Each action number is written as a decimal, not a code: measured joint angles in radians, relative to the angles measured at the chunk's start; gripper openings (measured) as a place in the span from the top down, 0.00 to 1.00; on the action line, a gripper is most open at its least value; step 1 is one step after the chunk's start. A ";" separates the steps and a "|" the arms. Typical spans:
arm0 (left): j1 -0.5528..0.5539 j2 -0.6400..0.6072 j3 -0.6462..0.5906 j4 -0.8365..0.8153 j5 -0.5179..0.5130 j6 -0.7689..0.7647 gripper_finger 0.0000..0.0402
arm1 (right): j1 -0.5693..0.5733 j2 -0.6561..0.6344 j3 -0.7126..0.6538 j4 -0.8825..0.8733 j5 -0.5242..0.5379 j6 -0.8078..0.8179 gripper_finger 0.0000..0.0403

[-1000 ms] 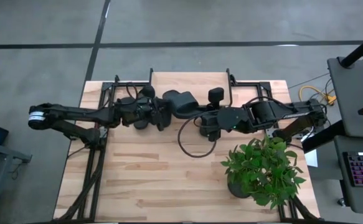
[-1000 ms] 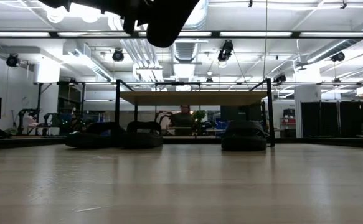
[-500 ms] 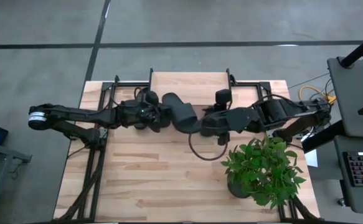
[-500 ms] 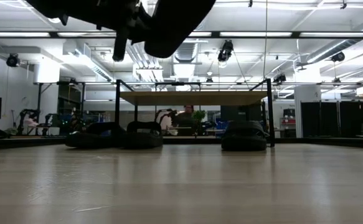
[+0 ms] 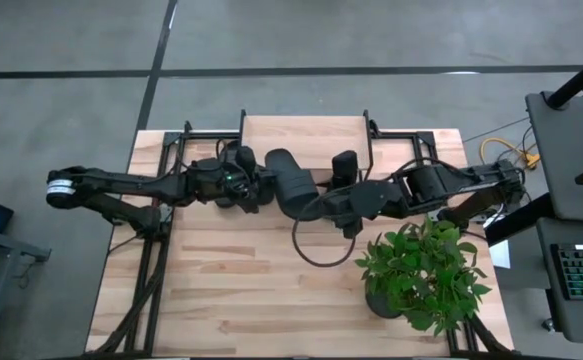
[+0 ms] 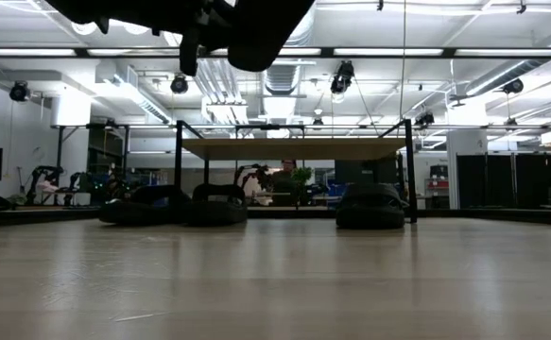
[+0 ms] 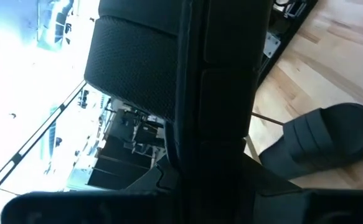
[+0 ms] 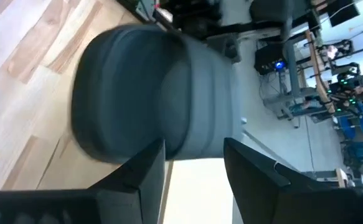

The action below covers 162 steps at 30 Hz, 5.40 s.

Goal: Pick and place slides into the shelf
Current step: Put the black slipper on the shelf

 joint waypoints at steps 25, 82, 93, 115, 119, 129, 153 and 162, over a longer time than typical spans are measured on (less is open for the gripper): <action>0.002 0.120 0.101 0.024 -0.071 0.080 0.88 | -0.029 0.007 0.000 -0.053 0.000 0.053 0.62; -0.064 0.036 0.099 0.006 -0.101 -0.135 0.48 | -0.169 0.142 -0.001 0.110 0.481 0.249 0.98; -0.069 0.056 0.113 0.054 -0.157 -0.122 0.48 | -0.200 0.172 -0.001 0.227 0.479 0.207 0.98; -0.069 0.117 0.178 0.027 -0.350 -0.023 0.48 | -0.212 0.185 0.000 0.271 0.409 0.070 0.98; -0.071 0.148 0.200 0.014 -0.351 -0.022 0.48 | -0.223 0.185 0.000 0.283 0.412 0.071 0.98; -0.072 0.230 0.259 0.013 -0.399 0.005 0.48 | -0.233 0.185 0.000 0.281 0.417 0.087 0.98; -0.073 0.252 0.288 0.010 -0.422 0.109 0.95 | -0.237 0.194 0.001 0.277 0.422 0.087 0.98; -0.074 0.241 0.256 0.028 -0.462 0.117 0.96 | -0.235 0.160 0.005 0.269 0.422 0.064 0.83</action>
